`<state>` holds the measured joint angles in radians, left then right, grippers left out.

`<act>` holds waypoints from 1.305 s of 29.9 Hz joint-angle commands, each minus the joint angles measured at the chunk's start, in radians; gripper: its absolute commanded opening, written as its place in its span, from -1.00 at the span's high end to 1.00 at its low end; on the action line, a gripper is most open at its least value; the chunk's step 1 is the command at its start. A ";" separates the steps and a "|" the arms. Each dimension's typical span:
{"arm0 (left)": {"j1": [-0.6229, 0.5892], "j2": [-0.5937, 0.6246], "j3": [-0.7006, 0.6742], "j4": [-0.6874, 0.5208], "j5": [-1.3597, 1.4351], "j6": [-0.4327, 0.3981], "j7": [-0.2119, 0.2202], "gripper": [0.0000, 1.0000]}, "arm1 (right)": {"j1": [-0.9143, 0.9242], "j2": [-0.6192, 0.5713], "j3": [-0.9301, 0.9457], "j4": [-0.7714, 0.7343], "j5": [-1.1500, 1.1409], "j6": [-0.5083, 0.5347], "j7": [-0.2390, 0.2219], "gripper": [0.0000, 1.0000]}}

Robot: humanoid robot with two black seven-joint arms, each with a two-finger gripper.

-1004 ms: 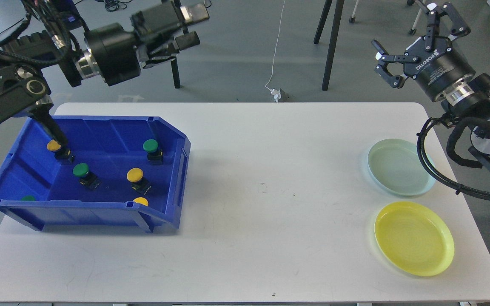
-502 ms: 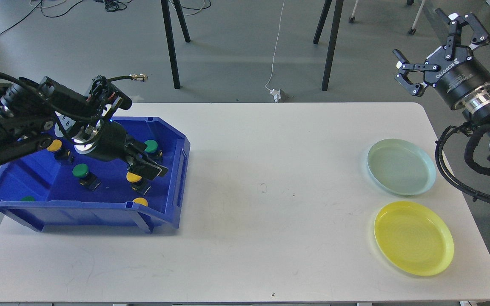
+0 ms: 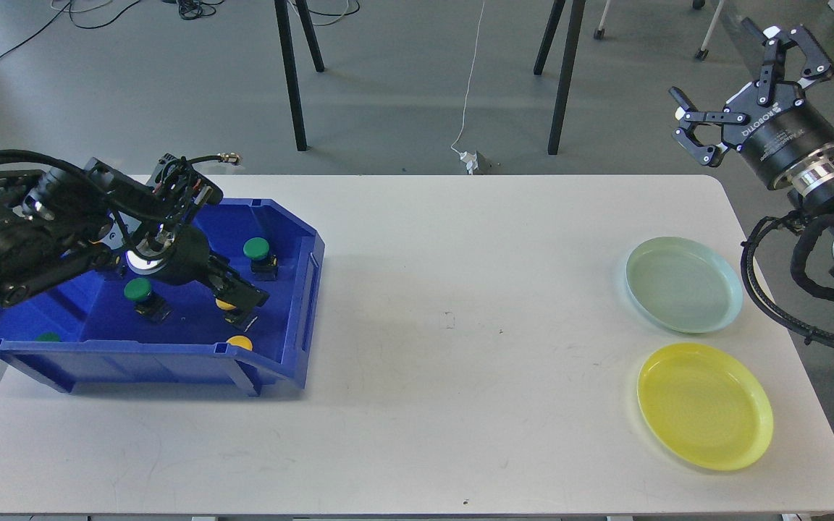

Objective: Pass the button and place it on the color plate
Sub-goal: 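Grasp the yellow-capped button in the bin with the left gripper, then lift the yellow button and raise it toward the approaching right gripper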

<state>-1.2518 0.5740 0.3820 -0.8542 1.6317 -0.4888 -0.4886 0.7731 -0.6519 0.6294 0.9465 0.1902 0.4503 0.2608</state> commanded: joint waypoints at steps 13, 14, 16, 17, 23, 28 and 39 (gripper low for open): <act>0.064 -0.037 0.000 0.106 0.027 0.000 0.000 -0.88 | -0.015 0.000 0.001 0.002 0.000 0.001 0.000 -1.00; 0.066 -0.037 0.000 0.106 0.027 0.000 0.000 -0.76 | -0.017 0.000 0.001 0.002 0.000 0.001 0.000 -1.00; 0.068 -0.037 0.000 0.106 0.027 0.000 0.000 -0.49 | -0.025 0.001 0.001 0.002 0.000 0.001 0.000 -1.00; 0.068 -0.037 0.001 0.106 0.027 0.000 0.000 -0.41 | -0.028 0.001 0.003 0.003 0.000 0.001 0.000 -1.00; 0.066 -0.037 0.000 0.107 0.027 0.000 0.000 -0.23 | -0.037 0.000 0.003 0.002 0.000 0.001 0.001 -1.00; 0.068 -0.039 0.002 0.106 0.031 0.000 0.000 0.04 | -0.043 0.000 0.003 0.002 0.000 0.001 0.001 -1.00; 0.054 -0.025 -0.008 0.081 0.068 0.000 0.000 0.90 | -0.051 0.000 0.003 0.002 0.000 0.001 0.001 -1.00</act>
<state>-1.1847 0.5389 0.3829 -0.7559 1.6992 -0.4886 -0.4886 0.7228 -0.6519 0.6330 0.9480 0.1902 0.4510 0.2624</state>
